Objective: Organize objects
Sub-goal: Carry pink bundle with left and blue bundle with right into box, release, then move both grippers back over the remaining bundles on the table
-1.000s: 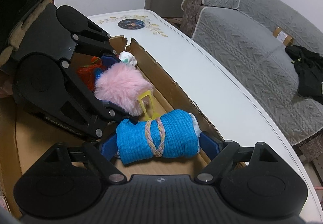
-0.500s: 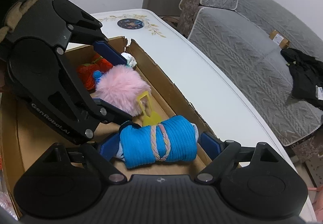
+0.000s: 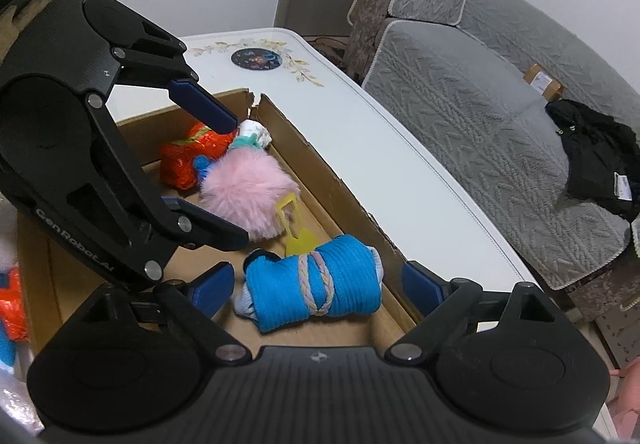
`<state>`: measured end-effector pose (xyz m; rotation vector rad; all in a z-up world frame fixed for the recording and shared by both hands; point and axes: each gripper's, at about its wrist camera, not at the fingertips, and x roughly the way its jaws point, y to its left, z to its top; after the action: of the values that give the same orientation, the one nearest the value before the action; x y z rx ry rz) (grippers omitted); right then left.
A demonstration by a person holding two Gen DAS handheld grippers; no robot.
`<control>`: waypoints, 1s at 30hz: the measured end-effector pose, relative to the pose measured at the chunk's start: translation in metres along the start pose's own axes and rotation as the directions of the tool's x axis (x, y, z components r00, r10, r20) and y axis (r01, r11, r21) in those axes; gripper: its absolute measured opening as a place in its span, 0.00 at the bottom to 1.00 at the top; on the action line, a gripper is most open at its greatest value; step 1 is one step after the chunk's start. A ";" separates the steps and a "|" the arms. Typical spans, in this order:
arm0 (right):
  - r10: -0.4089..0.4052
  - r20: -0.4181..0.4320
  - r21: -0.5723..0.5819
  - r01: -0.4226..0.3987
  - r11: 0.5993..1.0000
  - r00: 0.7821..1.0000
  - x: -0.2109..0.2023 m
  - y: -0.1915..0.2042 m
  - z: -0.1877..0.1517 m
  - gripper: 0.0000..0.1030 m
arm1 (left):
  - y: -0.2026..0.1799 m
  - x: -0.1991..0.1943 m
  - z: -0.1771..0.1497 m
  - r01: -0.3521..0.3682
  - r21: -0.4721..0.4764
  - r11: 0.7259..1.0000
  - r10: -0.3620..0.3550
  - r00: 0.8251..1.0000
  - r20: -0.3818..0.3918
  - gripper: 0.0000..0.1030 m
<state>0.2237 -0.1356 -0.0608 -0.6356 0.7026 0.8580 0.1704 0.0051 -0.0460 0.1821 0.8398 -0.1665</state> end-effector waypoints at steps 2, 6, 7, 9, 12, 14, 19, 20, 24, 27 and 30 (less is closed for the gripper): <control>-0.008 0.002 -0.001 0.008 1.000 1.000 -0.003 0.003 0.002 0.86 | 0.001 -0.006 0.000 -0.006 -0.001 1.000 0.006 1.000 0.007 0.84; -0.029 0.006 0.009 0.029 1.000 1.000 -0.011 0.005 0.003 0.86 | 0.005 -0.022 0.000 -0.014 -0.017 1.000 0.014 1.000 0.027 0.84; -0.035 0.009 0.016 0.035 0.999 0.999 -0.015 0.006 0.003 0.86 | 0.007 -0.026 -0.001 -0.013 -0.024 1.000 0.014 0.999 0.033 0.84; -0.040 0.022 0.032 0.039 0.999 0.999 -0.024 0.008 0.003 0.86 | 0.011 -0.038 -0.004 -0.022 -0.039 0.999 0.024 0.999 0.042 0.84; -0.065 0.048 0.045 0.063 0.997 0.997 -0.042 0.016 0.001 0.87 | 0.015 -0.062 -0.014 -0.022 -0.065 0.998 0.026 0.997 0.075 0.84; -0.081 0.062 0.062 0.077 0.995 0.995 -0.055 0.022 -0.001 0.87 | 0.019 -0.082 -0.026 -0.036 -0.085 0.996 0.045 0.994 0.096 0.84; -0.176 0.091 0.131 0.163 0.978 0.980 -0.099 0.047 -0.019 0.91 | 0.013 -0.144 -0.077 -0.058 -0.113 0.992 0.079 0.979 0.190 0.87; -0.182 0.107 0.152 0.165 0.974 0.977 -0.109 0.054 -0.026 0.91 | 0.010 -0.157 -0.089 -0.067 -0.117 0.991 0.091 0.973 0.211 0.90; -0.203 0.164 0.227 0.163 0.960 0.965 -0.145 0.094 -0.059 0.95 | -0.007 -0.201 -0.147 -0.062 -0.175 0.983 0.106 0.960 0.259 0.94; -0.191 0.220 0.263 0.130 0.956 0.957 -0.164 0.132 -0.088 0.96 | -0.027 -0.227 -0.190 -0.039 -0.208 0.977 0.094 0.960 0.264 0.94; -0.169 0.266 0.297 0.086 0.951 0.949 -0.178 0.169 -0.111 0.96 | -0.048 -0.244 -0.224 0.002 -0.240 0.971 0.060 0.966 0.251 0.95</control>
<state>-0.0327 -0.2125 -0.0286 -0.2866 0.4984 0.6937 -0.1620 0.0274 -0.0132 -0.0532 0.5917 -0.0577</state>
